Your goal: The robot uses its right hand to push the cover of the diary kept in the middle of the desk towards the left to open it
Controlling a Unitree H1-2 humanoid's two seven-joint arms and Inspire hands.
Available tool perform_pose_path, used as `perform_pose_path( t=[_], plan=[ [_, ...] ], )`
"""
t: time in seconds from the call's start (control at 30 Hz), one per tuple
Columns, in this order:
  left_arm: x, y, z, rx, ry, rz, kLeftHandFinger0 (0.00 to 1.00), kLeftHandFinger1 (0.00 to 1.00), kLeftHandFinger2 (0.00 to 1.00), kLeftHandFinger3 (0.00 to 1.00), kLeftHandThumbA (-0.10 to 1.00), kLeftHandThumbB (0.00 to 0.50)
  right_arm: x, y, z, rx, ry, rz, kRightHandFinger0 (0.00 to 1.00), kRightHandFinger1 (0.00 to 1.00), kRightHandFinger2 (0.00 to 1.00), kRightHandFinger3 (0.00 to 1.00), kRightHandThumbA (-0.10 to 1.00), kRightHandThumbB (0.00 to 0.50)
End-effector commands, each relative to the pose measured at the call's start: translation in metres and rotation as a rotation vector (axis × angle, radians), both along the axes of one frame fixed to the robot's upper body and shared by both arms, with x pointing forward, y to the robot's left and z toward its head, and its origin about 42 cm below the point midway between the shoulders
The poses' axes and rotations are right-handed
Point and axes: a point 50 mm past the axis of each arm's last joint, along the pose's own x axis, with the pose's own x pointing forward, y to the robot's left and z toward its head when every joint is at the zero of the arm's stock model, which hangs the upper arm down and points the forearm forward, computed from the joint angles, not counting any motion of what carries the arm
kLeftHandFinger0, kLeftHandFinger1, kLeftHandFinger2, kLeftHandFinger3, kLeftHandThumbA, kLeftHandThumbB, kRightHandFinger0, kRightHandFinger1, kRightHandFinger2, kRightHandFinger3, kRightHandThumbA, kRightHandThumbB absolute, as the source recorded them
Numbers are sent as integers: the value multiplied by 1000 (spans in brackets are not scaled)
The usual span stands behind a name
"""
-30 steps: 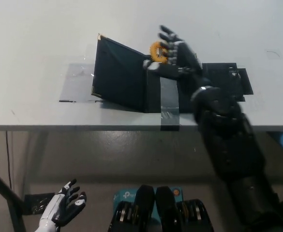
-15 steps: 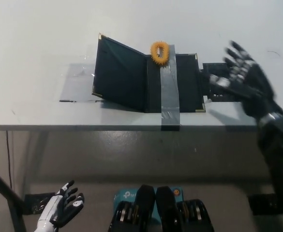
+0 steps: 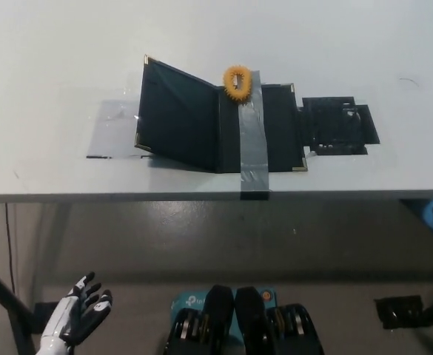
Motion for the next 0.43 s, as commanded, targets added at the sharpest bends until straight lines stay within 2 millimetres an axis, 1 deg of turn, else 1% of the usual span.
perform_pose_path(
  t=[0.0,0.03,0.07,0.1,0.13,0.17,0.2,0.23,0.27,0.33,0.37,0.4],
  plan=[
    [4,4,13,-2,-49,42,1000,1000,1000,1000,427,362,-6,-11,-13,-87,-59,-22,974,1000,1000,1000,839,222],
    [4,4,13,-4,-50,47,1000,1000,1000,1000,428,364,-9,-13,-23,-98,-42,-36,966,1000,1000,1000,835,216],
    [4,4,13,-5,-51,49,1000,1000,1000,1000,434,360,-10,-14,-29,-104,-27,-46,958,1000,1000,1000,832,244],
    [4,4,13,-5,-52,53,1000,1000,1000,1000,438,359,-12,-17,-40,-119,-5,-59,967,1000,1000,1000,819,235],
    [4,4,14,-4,-52,55,1000,1000,1000,1000,439,359,-13,-19,-46,-131,-5,-61,973,1000,1000,1000,817,229],
    [4,4,15,-19,-61,81,1000,1000,1000,1000,427,337,-18,-25,-69,-136,32,-89,991,1000,1000,1000,782,252],
    [4,4,15,-20,-61,82,1000,1000,1000,1000,427,338,-18,-25,-69,-137,30,-89,992,1000,1000,1000,780,253],
    [4,4,15,-22,-70,96,1000,1000,1000,1000,430,330,-20,-28,-78,-150,43,-97,999,1000,1000,1000,773,236],
    [4,4,16,-21,-76,114,1000,1000,1000,1000,449,272,-22,-31,-91,-176,66,-117,980,1000,1000,1000,773,258],
    [4,4,16,-20,-87,121,1000,1000,1000,1000,474,250,-24,-34,-98,-183,80,-128,964,1000,1000,1000,778,269],
    [3,6,16,-24,-96,128,1000,1000,1000,1000,537,214,-26,-34,-104,-174,99,-137,958,1000,1000,1000,785,274],
    [3,6,16,-24,-96,128,1000,1000,1000,1000,537,214,-26,-34,-104,-174,99,-137,958,1000,1000,1000,785,274]
  ],
)
